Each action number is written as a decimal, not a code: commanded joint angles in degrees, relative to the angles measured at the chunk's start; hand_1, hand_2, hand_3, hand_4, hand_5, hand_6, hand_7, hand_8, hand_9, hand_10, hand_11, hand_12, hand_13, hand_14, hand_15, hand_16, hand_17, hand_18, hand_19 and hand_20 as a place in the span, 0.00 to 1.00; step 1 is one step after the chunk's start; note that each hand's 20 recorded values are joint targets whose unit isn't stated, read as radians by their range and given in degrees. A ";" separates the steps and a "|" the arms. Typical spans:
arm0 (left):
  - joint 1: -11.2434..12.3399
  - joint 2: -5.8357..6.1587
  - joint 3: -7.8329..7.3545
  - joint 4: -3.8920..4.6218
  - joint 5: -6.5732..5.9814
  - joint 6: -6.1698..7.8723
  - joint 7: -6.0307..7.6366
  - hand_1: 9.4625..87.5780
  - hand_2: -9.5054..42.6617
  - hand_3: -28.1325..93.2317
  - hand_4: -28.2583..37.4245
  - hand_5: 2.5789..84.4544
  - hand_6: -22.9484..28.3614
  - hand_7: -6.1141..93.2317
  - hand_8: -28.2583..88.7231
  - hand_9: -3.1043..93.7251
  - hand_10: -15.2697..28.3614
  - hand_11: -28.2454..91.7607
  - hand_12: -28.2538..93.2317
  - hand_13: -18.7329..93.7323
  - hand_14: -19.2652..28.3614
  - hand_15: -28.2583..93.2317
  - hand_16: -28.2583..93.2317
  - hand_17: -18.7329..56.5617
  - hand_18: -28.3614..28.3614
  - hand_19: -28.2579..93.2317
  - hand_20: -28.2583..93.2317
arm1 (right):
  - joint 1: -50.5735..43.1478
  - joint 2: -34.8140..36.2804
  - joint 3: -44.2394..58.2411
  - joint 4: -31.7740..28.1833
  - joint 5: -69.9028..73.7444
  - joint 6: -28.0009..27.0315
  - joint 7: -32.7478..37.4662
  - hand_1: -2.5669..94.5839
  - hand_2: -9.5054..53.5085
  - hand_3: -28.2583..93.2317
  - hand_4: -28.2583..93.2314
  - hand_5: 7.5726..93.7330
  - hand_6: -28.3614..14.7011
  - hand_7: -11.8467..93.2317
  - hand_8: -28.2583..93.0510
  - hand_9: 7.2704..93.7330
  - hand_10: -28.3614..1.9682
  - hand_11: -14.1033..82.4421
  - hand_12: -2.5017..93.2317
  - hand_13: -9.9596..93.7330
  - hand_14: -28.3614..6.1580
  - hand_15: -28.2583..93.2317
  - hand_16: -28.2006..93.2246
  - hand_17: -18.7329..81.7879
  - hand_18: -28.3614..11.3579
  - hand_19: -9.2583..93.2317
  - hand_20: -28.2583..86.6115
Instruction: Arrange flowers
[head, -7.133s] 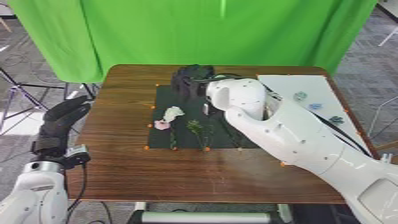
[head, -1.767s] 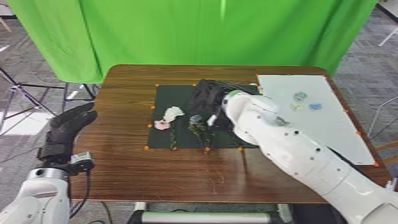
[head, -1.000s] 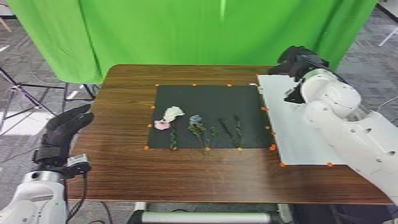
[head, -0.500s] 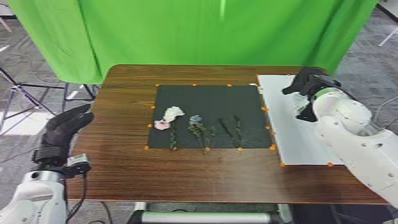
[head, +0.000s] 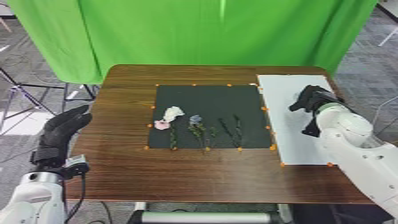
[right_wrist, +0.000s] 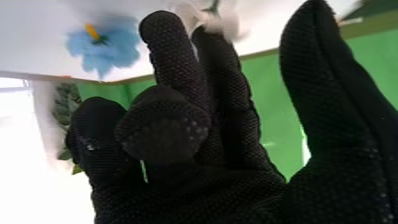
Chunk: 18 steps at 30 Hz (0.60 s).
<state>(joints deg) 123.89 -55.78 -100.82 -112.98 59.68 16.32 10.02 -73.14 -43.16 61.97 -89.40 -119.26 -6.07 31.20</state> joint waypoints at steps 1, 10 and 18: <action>0.05 -0.39 0.09 -0.30 -0.11 -0.73 -0.62 0.34 0.36 0.77 0.18 0.51 0.48 0.23 0.16 0.51 0.67 0.42 0.29 0.51 0.74 0.35 0.20 0.34 0.69 0.32 0.34 | -0.63 -1.36 -2.46 2.43 -2.47 3.19 -0.36 0.51 0.00 0.73 0.08 0.66 0.64 0.32 0.29 0.80 0.53 0.39 0.32 0.94 0.76 0.76 0.49 0.74 0.27 1.00 0.74; 0.46 -0.49 -0.21 -0.53 -0.21 -0.64 -0.61 0.34 0.36 0.77 0.18 0.51 0.49 0.23 0.16 0.51 0.67 0.42 0.29 0.51 0.75 0.35 0.20 0.34 0.69 0.32 0.34 | -0.33 0.21 -4.81 0.69 -2.66 12.88 -1.98 0.68 0.00 0.68 0.08 0.76 0.65 0.39 0.42 0.96 0.68 0.32 0.49 1.00 0.84 0.76 0.50 0.80 0.32 1.00 0.76; 1.02 -0.33 -0.63 -0.86 -0.15 -0.57 -0.96 0.34 0.36 0.77 0.18 0.51 0.49 0.23 0.16 0.51 0.67 0.42 0.29 0.51 0.75 0.35 0.20 0.34 0.69 0.32 0.34 | 2.56 2.24 -5.56 -10.13 2.63 11.64 -2.72 0.67 0.00 0.69 0.09 0.77 0.64 0.40 0.40 0.96 0.67 0.32 0.48 1.00 0.84 0.76 0.50 0.81 0.32 1.00 0.76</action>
<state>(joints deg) 123.93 -55.84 -100.88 -113.16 59.68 16.17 9.70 -73.80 -42.23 56.72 -91.32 -120.32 6.94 29.54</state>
